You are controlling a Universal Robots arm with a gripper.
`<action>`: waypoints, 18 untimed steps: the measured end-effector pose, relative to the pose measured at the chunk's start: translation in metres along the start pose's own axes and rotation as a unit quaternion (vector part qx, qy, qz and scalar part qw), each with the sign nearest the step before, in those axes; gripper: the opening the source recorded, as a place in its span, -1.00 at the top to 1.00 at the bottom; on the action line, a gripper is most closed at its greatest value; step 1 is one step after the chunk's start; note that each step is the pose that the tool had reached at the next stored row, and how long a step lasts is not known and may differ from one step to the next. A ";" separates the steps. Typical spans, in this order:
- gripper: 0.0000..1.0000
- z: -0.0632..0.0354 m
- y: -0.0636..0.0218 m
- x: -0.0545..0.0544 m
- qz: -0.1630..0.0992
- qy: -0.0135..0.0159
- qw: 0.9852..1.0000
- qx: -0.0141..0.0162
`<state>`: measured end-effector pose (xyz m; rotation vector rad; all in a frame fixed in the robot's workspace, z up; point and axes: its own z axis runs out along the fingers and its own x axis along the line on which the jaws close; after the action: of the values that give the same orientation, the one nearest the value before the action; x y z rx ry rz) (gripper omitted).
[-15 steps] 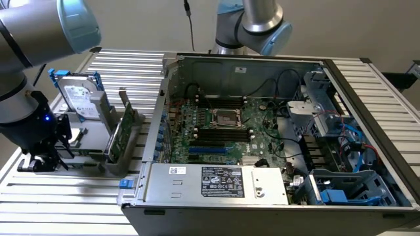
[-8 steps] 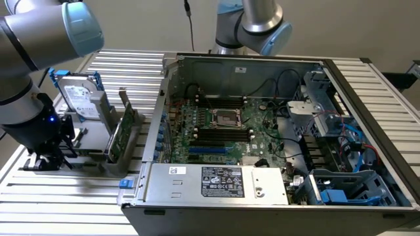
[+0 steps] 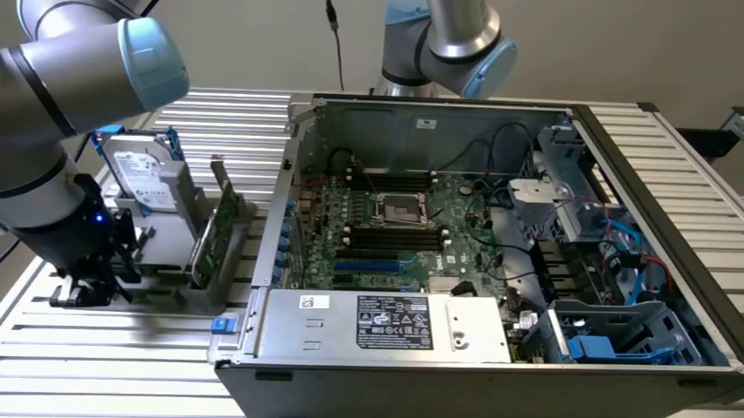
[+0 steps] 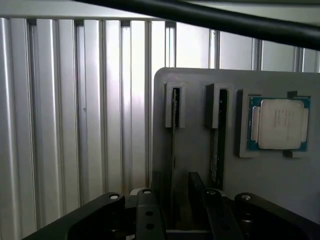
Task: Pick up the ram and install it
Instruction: 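Pick up the ram and move it above insertion slot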
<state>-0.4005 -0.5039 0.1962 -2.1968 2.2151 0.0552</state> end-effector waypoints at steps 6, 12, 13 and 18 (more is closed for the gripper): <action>0.44 0.0006 0.0000 0.000 0.000 0.000 1.000 -0.005; 0.73 0.0009 0.0000 0.000 0.000 0.000 1.000 -0.008; 0.73 0.0009 0.0000 0.000 0.000 0.000 1.000 -0.008; 0.73 0.0004 0.0000 0.000 0.000 0.000 1.000 -0.009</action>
<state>-0.4005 -0.5038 0.1958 -2.2055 2.2249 0.0754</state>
